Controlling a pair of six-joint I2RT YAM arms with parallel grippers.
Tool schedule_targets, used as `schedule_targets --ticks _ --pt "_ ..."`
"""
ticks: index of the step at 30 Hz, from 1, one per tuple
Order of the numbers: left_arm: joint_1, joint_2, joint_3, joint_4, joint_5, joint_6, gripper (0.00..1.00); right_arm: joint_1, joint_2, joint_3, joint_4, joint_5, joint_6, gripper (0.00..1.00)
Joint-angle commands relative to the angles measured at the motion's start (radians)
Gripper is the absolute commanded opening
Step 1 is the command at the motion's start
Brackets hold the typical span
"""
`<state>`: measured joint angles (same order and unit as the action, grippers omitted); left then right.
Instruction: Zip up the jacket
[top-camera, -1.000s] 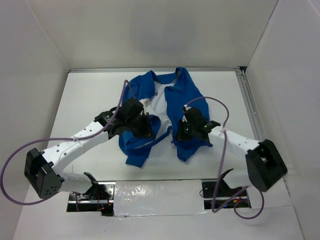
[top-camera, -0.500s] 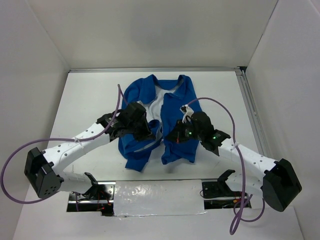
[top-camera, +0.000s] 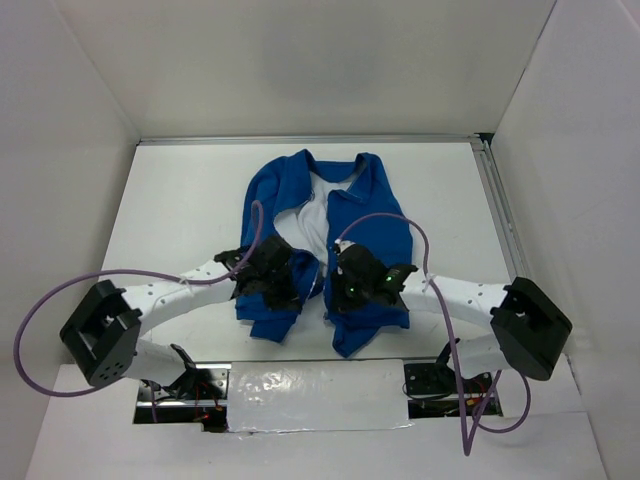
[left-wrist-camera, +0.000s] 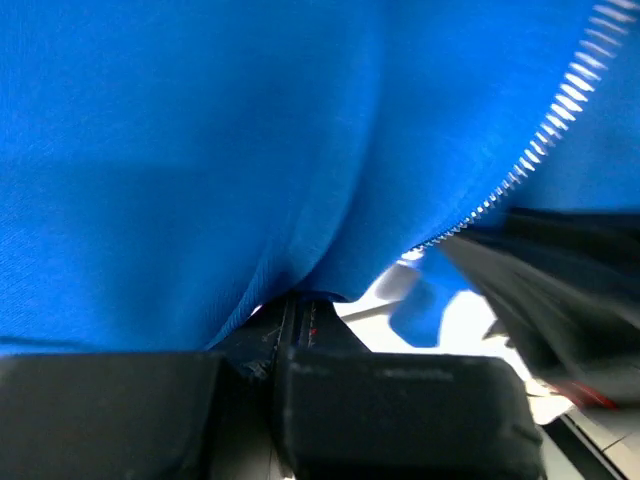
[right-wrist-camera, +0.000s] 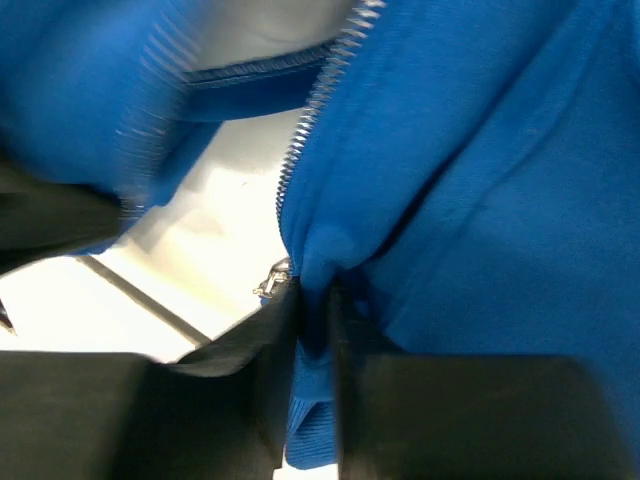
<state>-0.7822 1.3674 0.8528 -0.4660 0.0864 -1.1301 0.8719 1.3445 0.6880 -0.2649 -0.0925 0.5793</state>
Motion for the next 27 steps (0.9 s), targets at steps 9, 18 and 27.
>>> schedule_targets --ticks 9,18,27 --pt "-0.012 0.004 -0.073 0.060 0.007 -0.039 0.00 0.153 0.053 0.183 -0.157 0.235 0.100 0.47" --pt "-0.012 -0.057 -0.126 0.044 -0.025 -0.066 0.00 0.213 0.165 0.298 -0.319 0.446 0.304 0.54" --pt "-0.014 -0.070 -0.130 0.063 -0.017 -0.048 0.00 0.262 0.235 0.344 -0.396 0.562 0.432 0.44"
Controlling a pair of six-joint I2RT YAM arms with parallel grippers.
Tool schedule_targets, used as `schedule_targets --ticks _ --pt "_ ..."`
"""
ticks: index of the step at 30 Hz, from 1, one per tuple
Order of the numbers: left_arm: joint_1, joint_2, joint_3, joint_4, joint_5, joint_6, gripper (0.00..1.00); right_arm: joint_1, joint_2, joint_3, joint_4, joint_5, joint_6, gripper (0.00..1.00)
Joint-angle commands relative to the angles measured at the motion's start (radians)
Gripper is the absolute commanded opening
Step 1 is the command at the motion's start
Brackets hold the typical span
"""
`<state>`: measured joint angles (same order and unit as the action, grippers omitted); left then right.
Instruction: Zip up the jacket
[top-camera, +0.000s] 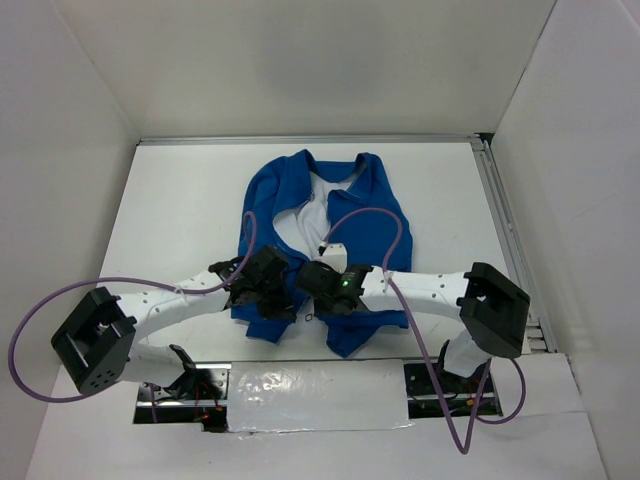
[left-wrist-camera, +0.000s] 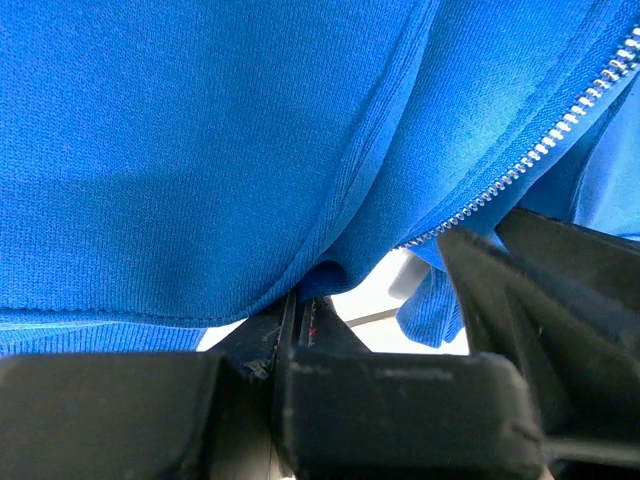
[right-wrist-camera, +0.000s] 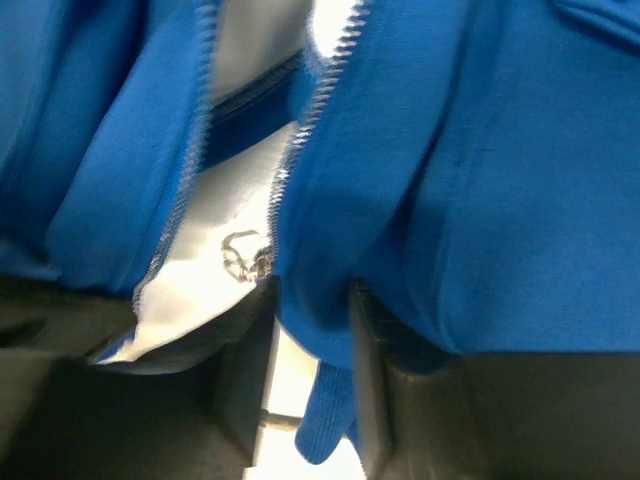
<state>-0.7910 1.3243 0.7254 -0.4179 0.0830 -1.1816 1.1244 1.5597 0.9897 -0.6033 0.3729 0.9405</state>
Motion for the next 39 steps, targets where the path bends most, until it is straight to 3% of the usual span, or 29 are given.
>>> schedule_targets --ticks 1,5,10,15,18,21,29,33,39 --pt "-0.005 -0.028 -0.003 0.014 -0.014 0.007 0.00 0.012 0.025 0.047 -0.058 0.103 0.079 0.38" --pt "-0.007 -0.031 -0.007 0.027 -0.015 0.011 0.00 0.008 0.037 0.070 -0.064 0.119 0.070 0.14" --pt "-0.007 -0.014 -0.024 0.070 -0.006 0.016 0.00 0.015 -0.030 0.101 -0.131 0.152 0.069 0.01" --pt "-0.005 0.049 -0.023 0.107 -0.003 0.013 0.00 0.024 -0.202 0.061 -0.136 0.086 -0.010 0.00" --pt "-0.005 0.075 0.002 0.087 -0.022 -0.010 0.00 0.032 -0.269 -0.014 0.018 -0.157 -0.154 0.00" --pt "0.009 0.076 0.020 0.039 -0.035 -0.036 0.00 0.049 -0.225 -0.069 0.141 -0.351 -0.201 0.00" --pt "0.062 0.024 -0.012 -0.053 -0.038 -0.108 0.00 0.077 0.057 -0.091 0.227 -0.423 -0.212 0.00" --pt "0.067 0.018 -0.009 -0.068 -0.045 -0.112 0.00 0.029 0.132 -0.088 0.163 -0.349 -0.160 0.00" --pt "0.068 0.024 0.012 -0.030 -0.023 -0.078 0.00 -0.227 0.186 -0.151 -0.033 -0.200 -0.036 0.00"
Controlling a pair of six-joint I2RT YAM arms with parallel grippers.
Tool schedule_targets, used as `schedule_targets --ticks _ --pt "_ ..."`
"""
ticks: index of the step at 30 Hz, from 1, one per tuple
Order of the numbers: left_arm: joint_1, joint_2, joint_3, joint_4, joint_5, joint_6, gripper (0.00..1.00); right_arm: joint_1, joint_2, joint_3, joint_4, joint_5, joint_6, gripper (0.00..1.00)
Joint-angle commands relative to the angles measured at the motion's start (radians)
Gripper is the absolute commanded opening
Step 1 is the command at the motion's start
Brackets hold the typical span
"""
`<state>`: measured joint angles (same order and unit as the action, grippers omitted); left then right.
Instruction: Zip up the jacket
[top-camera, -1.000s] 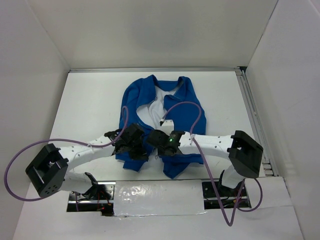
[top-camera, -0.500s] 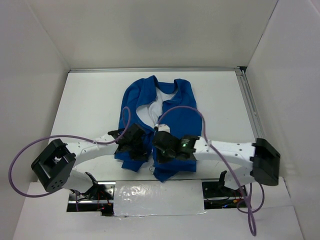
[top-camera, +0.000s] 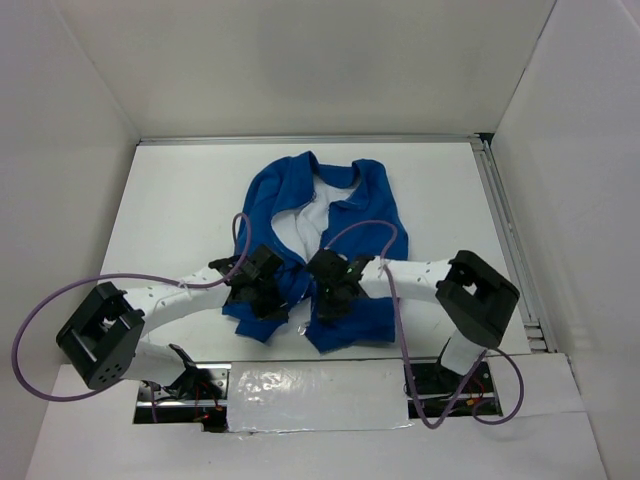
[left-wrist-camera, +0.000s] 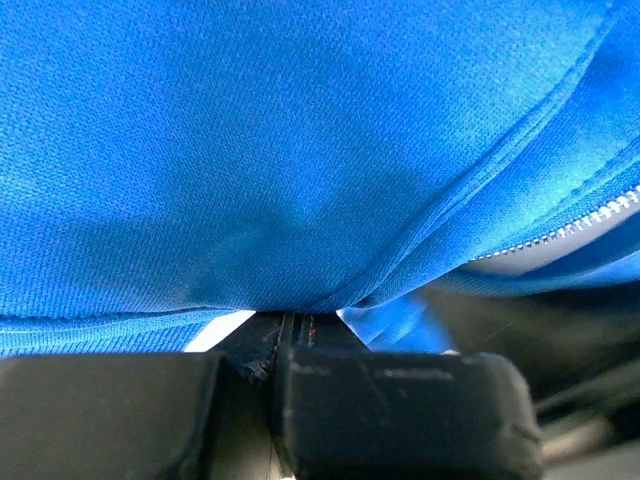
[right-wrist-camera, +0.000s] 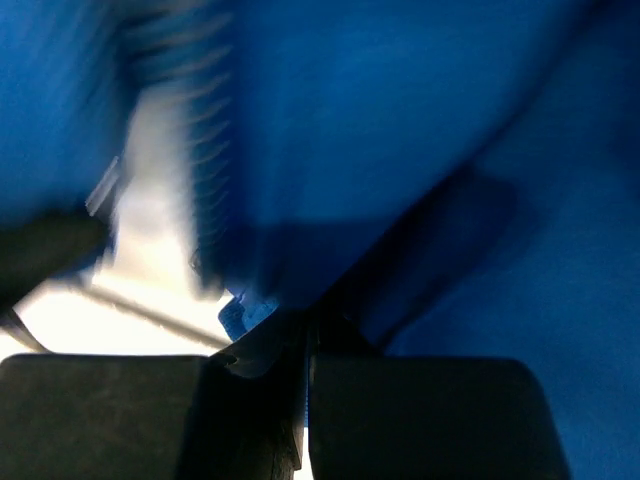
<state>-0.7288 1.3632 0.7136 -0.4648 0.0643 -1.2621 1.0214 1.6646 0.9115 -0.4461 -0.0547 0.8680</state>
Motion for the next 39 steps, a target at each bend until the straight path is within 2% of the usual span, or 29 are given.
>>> schedule_targets --ticks 1,4,5,7,8,9,10,11,13,15,20,21,25,29,33,37,39 --pt "0.006 -0.010 0.029 0.024 -0.006 0.012 0.00 -0.182 0.067 -0.066 -0.244 0.283 0.046 0.00" --pt "0.015 0.017 0.070 0.028 -0.014 0.036 0.00 -0.286 0.017 -0.054 -0.285 0.343 0.045 0.00" --pt "0.025 0.025 0.098 0.035 -0.008 0.056 0.00 -0.376 0.005 -0.051 -0.283 0.345 0.004 0.00" --pt "0.032 0.053 0.127 0.049 0.005 0.093 0.00 -0.476 -0.040 -0.056 -0.196 0.262 -0.053 0.00" --pt "0.040 0.059 0.151 0.057 0.011 0.101 0.00 -0.560 -0.048 -0.048 -0.172 0.247 -0.075 0.00" --pt "0.045 0.072 0.164 0.073 0.023 0.110 0.00 -0.587 -0.054 -0.024 -0.180 0.248 -0.087 0.00" --pt "0.048 0.082 0.176 0.078 0.029 0.118 0.00 -0.606 -0.055 0.045 -0.206 0.278 -0.093 0.00" --pt "0.054 0.089 0.199 0.080 0.032 0.122 0.00 -0.607 -0.057 0.090 -0.245 0.376 -0.096 0.00" --pt "0.058 0.093 0.217 0.080 0.045 0.130 0.00 -0.580 -0.089 0.206 -0.330 0.465 -0.132 0.00" --pt "0.058 0.083 0.218 0.097 0.049 0.124 0.00 -0.507 -0.174 0.269 -0.326 0.457 -0.214 0.00" --pt "0.060 0.037 0.167 0.140 0.078 0.116 0.00 -0.374 -0.331 0.242 -0.182 0.178 -0.372 0.00" --pt "0.060 0.033 0.161 0.143 0.080 0.113 0.00 -0.347 -0.348 0.207 -0.169 0.168 -0.382 0.00" --pt "0.060 0.010 0.133 0.147 0.088 0.112 0.00 -0.285 -0.290 0.116 -0.137 0.135 -0.379 0.00" --pt "0.060 0.001 0.112 0.126 0.088 0.099 0.00 -0.216 -0.163 0.041 -0.099 0.167 -0.324 0.00" --pt "0.057 -0.019 0.063 0.144 0.100 0.095 0.00 -0.155 -0.077 0.029 -0.086 0.185 -0.299 0.00" --pt "0.049 -0.023 0.061 0.124 0.088 0.090 0.00 -0.135 -0.065 0.027 -0.085 0.187 -0.267 0.20" --pt "0.040 -0.021 0.067 0.114 0.078 0.086 0.00 -0.127 -0.089 0.020 -0.082 0.202 -0.250 0.39"
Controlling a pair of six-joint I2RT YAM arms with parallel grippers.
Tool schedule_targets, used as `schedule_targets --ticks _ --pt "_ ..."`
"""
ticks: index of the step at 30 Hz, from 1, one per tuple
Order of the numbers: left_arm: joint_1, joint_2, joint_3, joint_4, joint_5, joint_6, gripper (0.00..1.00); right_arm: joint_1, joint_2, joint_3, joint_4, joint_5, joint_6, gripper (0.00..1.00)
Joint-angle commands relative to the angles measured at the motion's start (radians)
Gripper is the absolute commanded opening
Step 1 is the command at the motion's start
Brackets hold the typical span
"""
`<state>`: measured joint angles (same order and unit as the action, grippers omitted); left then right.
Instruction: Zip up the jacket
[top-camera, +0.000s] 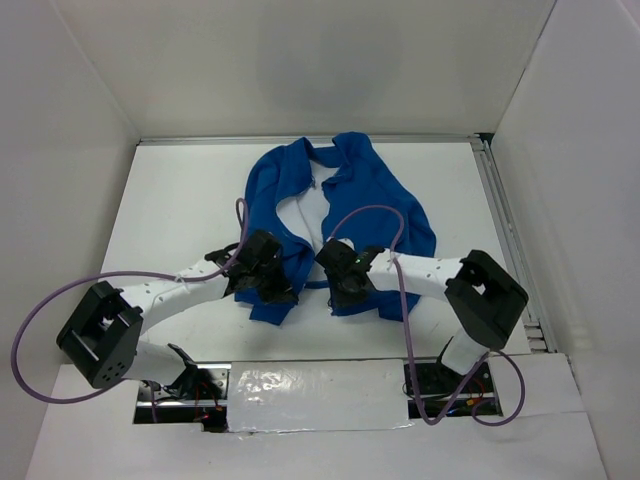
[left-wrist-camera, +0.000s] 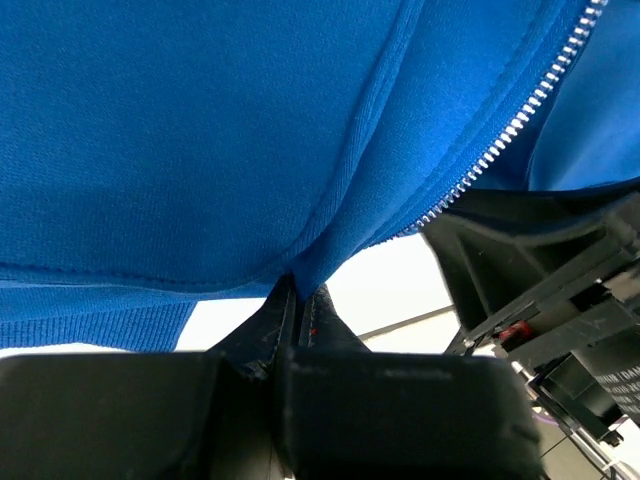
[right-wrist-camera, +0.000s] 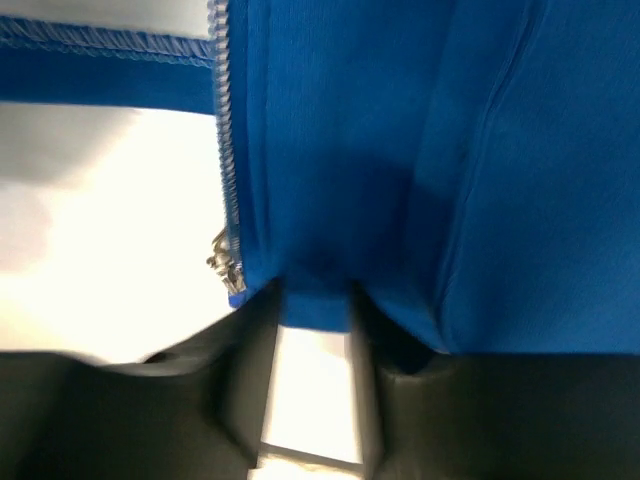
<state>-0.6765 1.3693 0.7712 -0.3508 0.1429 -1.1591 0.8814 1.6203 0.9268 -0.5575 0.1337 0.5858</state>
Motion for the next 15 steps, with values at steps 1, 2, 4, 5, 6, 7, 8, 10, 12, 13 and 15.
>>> schedule_targets --ticks 1,2,4,5,6,7,8,10,12,13,15 --pt "-0.015 -0.026 0.010 -0.001 -0.003 -0.019 0.00 0.013 -0.059 0.001 0.030 0.021 0.037 0.44" --pt "-0.018 -0.026 0.008 0.003 -0.002 -0.019 0.00 0.019 -0.083 0.001 0.021 0.033 0.046 0.46" --pt "-0.023 -0.022 0.008 0.012 0.001 -0.016 0.00 0.019 -0.109 0.001 0.004 0.053 0.069 0.48" --pt "-0.024 -0.021 0.008 0.012 0.004 -0.016 0.00 0.019 -0.118 0.001 -0.002 0.063 0.080 0.50" --pt "-0.026 -0.018 0.010 0.012 0.004 -0.017 0.00 0.021 -0.125 0.000 -0.004 0.067 0.091 0.54" --pt "-0.026 -0.016 0.011 0.012 0.004 -0.014 0.00 0.021 -0.132 -0.008 -0.004 0.076 0.100 0.56" --pt "-0.028 -0.015 0.014 0.013 0.004 -0.016 0.00 0.021 -0.135 -0.011 -0.002 0.083 0.112 0.57" --pt "-0.029 -0.012 0.014 0.012 0.007 -0.013 0.00 0.022 -0.134 -0.026 0.017 0.087 0.131 0.58" --pt "-0.031 -0.016 0.013 0.013 0.004 -0.013 0.00 0.022 -0.112 -0.034 0.036 0.081 0.141 0.58" --pt "-0.032 -0.019 0.014 0.015 0.003 -0.010 0.00 0.022 -0.102 -0.034 0.041 0.083 0.150 0.57" --pt "-0.032 -0.027 0.013 0.012 0.001 -0.008 0.00 0.022 -0.065 -0.028 0.051 0.087 0.164 0.57"
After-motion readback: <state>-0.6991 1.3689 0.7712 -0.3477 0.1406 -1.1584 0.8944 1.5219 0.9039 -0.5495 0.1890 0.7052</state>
